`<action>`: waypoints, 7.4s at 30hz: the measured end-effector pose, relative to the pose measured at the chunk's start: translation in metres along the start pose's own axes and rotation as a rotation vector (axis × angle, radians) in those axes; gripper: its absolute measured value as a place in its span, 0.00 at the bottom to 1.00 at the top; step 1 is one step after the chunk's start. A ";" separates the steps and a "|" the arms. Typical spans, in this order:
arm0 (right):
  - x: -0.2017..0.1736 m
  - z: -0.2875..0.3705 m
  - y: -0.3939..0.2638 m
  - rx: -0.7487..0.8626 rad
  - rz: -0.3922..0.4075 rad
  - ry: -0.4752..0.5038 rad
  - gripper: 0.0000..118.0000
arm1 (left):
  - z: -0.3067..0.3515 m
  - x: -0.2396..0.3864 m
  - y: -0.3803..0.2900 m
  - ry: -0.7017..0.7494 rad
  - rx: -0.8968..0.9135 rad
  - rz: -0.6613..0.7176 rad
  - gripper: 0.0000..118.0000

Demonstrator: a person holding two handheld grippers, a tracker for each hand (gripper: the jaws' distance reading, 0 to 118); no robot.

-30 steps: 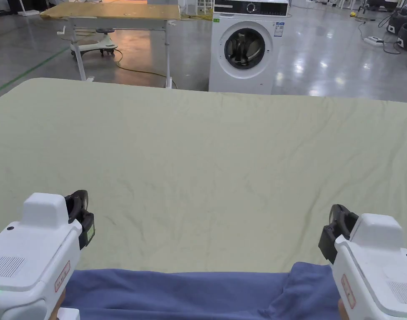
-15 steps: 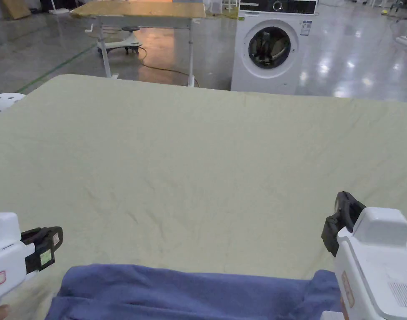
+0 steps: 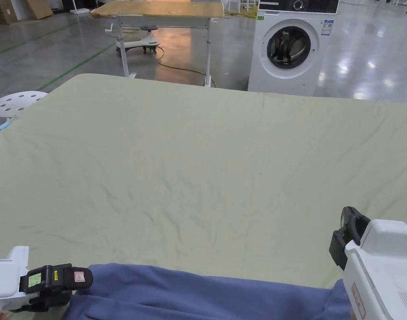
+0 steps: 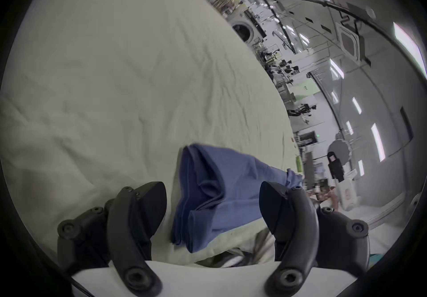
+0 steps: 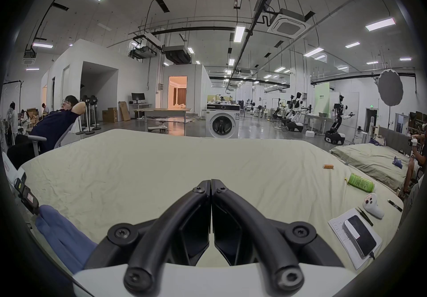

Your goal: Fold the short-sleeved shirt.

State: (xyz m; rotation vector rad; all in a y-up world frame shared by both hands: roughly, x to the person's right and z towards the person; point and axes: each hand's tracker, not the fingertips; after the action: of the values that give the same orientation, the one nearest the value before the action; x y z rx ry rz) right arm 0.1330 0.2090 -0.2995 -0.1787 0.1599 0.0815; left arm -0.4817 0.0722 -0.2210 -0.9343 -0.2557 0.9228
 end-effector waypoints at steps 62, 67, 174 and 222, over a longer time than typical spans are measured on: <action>0.015 -0.002 -0.007 -0.052 -0.023 0.003 0.00 | -0.127 0.237 -0.054 0.105 -0.127 -0.264 0.03; 0.025 0.001 -0.010 -0.066 -0.031 -0.023 0.00 | -0.180 0.244 -0.076 0.265 -0.195 -0.323 0.04; 0.036 -0.006 -0.013 -0.102 -0.064 -0.003 0.00 | -0.026 0.261 -0.025 0.347 0.047 -0.461 0.06; 0.061 0.007 -0.021 -0.141 -0.092 -0.056 0.00 | -0.265 0.281 -0.123 0.067 -0.247 -0.341 0.03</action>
State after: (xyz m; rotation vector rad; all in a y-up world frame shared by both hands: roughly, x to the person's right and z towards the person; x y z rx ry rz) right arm 0.1960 0.1934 -0.2987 -0.3239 0.0900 0.0062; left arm -0.0937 0.1050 -0.3347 -1.1058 -0.4646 0.5517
